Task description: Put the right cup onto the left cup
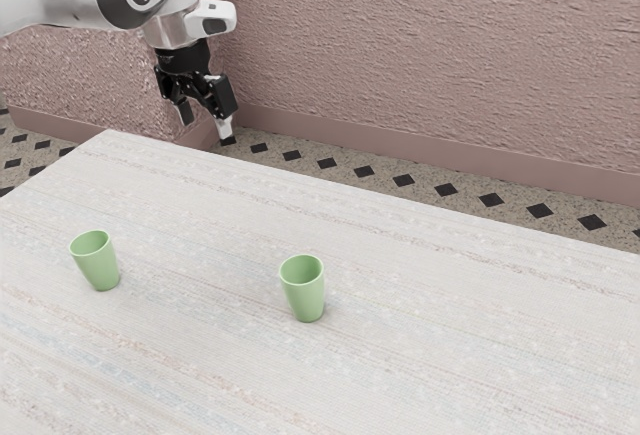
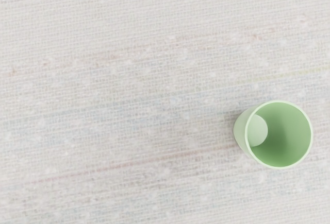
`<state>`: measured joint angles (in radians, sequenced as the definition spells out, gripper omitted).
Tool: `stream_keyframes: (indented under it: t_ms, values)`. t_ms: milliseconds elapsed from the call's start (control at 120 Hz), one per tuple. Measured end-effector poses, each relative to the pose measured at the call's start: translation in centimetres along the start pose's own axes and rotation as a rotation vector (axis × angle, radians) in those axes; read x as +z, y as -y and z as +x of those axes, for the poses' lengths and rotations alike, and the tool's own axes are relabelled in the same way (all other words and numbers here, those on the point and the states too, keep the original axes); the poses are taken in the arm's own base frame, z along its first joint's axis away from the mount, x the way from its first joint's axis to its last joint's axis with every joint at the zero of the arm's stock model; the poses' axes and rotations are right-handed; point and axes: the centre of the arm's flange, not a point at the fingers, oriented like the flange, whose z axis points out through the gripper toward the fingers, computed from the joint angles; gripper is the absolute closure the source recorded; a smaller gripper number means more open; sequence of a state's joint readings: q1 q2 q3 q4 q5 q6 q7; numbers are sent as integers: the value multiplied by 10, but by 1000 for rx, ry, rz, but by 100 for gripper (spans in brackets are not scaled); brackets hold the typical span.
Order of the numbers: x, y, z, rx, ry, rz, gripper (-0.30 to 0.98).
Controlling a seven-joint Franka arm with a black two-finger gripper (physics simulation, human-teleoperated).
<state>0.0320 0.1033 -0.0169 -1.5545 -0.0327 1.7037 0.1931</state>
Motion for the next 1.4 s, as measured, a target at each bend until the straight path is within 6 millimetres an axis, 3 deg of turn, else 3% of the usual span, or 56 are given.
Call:
stream_keyframes:
  t_ms: [258,350,508,875,1325,1400]
  values:
    - [9,0,2,2,16,-6,0]
    - [41,-6,9,1,54,-33,0]
    - [91,-41,10,21,82,-58,0]
    - [193,-61,2,-13,73,-65,0]
    - [271,-73,12,-36,89,-68,0]
    - [277,-74,13,-39,87,-68,7]
